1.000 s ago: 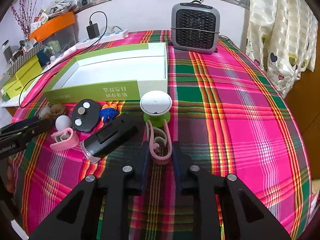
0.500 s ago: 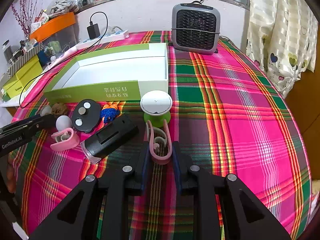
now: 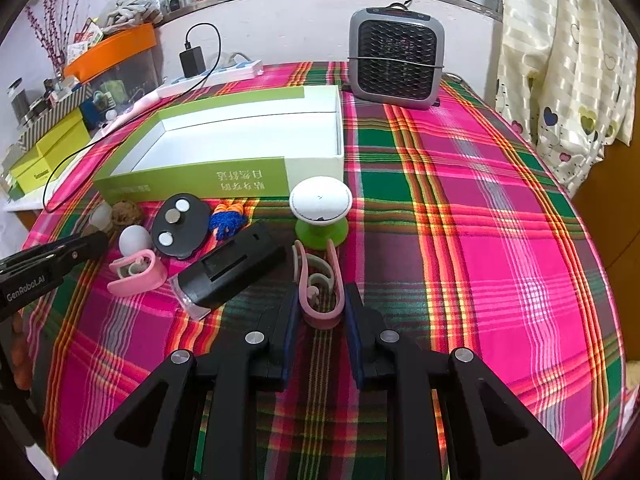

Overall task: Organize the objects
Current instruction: 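Close the left tool on the walnut while the right tool holds the pink clip, then carry the walnut in the left tool and pink clip in the right tool over the box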

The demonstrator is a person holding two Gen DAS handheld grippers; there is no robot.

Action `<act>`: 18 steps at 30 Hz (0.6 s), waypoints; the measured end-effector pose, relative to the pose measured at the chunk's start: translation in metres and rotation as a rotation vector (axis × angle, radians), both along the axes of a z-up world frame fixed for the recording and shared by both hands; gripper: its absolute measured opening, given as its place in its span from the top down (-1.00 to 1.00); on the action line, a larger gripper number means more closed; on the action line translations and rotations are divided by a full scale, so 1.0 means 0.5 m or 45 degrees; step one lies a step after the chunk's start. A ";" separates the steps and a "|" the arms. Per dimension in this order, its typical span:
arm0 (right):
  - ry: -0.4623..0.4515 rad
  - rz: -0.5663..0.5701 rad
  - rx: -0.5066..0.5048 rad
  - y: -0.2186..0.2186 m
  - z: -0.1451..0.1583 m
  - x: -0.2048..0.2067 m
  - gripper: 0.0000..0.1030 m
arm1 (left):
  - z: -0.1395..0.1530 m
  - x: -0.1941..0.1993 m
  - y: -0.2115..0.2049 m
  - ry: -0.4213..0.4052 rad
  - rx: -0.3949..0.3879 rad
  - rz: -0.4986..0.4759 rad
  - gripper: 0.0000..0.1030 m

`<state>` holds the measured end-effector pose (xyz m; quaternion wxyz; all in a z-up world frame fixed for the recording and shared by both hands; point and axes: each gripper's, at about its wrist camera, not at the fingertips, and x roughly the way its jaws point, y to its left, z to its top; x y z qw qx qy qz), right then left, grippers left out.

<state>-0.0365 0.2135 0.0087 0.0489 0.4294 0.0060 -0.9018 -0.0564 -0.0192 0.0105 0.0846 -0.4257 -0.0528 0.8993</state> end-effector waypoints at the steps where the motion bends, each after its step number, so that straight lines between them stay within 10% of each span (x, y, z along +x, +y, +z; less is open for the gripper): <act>1: 0.000 0.003 -0.003 -0.001 0.000 0.001 0.56 | 0.000 0.003 0.000 -0.001 0.000 0.000 0.44; 18: 0.000 0.030 -0.025 -0.015 -0.003 0.011 0.55 | 0.000 0.030 0.010 0.000 -0.022 -0.017 0.44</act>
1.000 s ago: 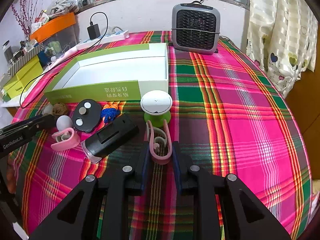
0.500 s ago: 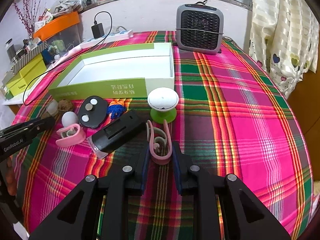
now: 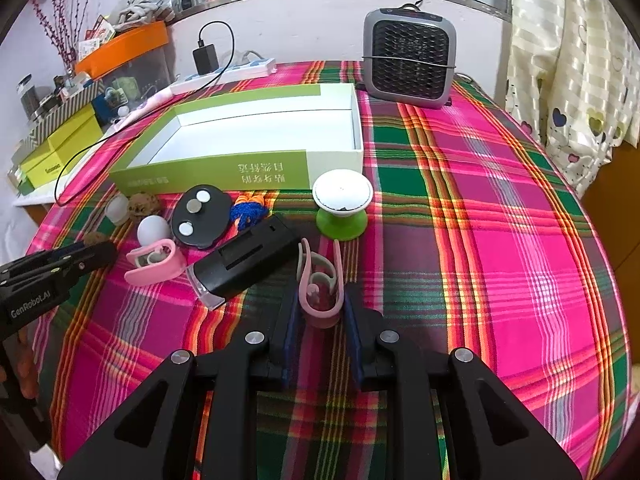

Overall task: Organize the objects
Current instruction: 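Carry the walnut in the left tool and pink clip in the right tool over the box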

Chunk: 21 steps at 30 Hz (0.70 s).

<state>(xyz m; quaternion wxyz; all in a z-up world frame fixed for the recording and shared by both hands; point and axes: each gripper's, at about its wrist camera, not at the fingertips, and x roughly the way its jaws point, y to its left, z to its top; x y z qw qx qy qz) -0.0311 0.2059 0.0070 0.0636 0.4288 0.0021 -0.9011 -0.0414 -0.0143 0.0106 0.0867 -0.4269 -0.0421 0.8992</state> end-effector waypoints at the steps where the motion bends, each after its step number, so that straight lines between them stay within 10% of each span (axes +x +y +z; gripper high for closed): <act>1: -0.001 0.003 -0.004 0.000 0.000 -0.002 0.52 | 0.000 0.000 0.001 0.001 -0.007 -0.004 0.43; 21: -0.004 0.009 0.037 -0.003 0.000 -0.019 0.53 | 0.000 -0.012 0.004 0.018 -0.046 -0.007 0.43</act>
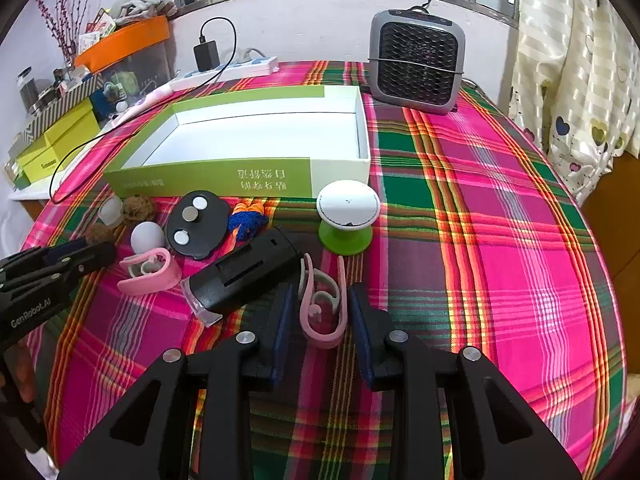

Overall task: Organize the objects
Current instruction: 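Carry the walnut in the left tool and pink clip in the right tool over the box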

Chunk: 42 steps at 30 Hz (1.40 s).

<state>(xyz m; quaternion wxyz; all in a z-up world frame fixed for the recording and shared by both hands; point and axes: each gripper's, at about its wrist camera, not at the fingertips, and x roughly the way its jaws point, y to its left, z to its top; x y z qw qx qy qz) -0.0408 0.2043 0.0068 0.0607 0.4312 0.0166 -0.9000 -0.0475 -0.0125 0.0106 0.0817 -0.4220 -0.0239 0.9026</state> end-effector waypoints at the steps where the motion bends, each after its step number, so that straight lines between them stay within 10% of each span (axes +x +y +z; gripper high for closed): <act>1: 0.000 0.001 -0.002 0.000 0.000 0.000 0.53 | 0.000 0.000 0.000 0.000 0.004 0.002 0.43; 42: 0.001 0.001 -0.001 -0.002 -0.001 0.007 0.53 | -0.001 -0.034 -0.004 0.002 0.021 0.077 0.44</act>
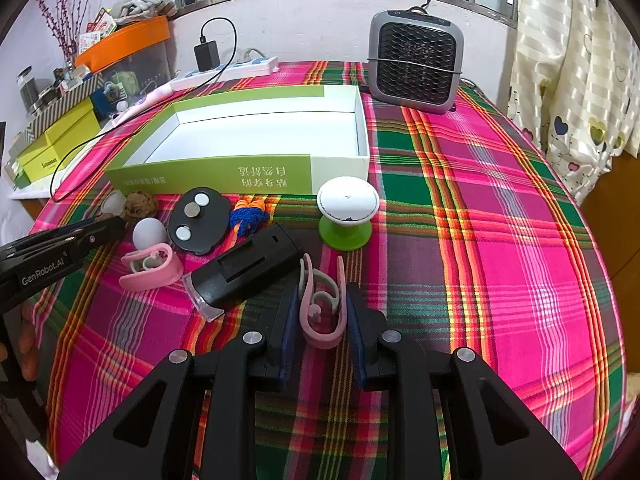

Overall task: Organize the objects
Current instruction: 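Carry the walnut in the left tool and pink clip in the right tool over the box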

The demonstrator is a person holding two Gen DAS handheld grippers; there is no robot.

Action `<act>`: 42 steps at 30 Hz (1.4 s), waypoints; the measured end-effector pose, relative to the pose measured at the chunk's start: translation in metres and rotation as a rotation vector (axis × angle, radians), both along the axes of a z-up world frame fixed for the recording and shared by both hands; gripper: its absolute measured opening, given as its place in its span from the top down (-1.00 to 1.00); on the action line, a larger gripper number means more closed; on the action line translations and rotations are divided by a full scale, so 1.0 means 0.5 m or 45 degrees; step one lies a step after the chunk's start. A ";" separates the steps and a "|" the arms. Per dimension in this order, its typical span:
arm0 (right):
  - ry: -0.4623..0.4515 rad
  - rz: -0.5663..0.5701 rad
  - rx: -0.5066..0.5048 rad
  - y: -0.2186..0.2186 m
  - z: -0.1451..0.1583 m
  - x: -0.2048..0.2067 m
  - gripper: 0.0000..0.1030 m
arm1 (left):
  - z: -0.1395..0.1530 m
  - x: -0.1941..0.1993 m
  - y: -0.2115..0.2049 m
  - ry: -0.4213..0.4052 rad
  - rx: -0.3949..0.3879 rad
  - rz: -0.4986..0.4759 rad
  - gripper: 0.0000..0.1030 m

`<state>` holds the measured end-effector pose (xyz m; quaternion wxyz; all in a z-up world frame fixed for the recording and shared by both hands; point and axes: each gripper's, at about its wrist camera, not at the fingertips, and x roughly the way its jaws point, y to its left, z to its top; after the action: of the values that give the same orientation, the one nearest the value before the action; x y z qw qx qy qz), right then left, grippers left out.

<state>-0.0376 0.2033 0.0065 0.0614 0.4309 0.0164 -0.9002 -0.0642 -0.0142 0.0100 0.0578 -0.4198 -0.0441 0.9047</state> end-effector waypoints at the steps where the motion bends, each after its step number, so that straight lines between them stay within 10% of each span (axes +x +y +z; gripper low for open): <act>1: 0.000 0.001 -0.001 0.000 0.000 0.000 0.53 | 0.000 0.000 0.000 -0.001 0.003 -0.003 0.44; 42: 0.069 0.134 -0.092 -0.031 0.085 -0.053 0.53 | 0.085 -0.027 0.026 0.088 0.035 -0.152 0.44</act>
<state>-0.0639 0.1877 0.0488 0.1238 0.4023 0.0081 -0.9071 -0.0776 -0.0010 0.0525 0.1189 -0.3894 -0.0293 0.9129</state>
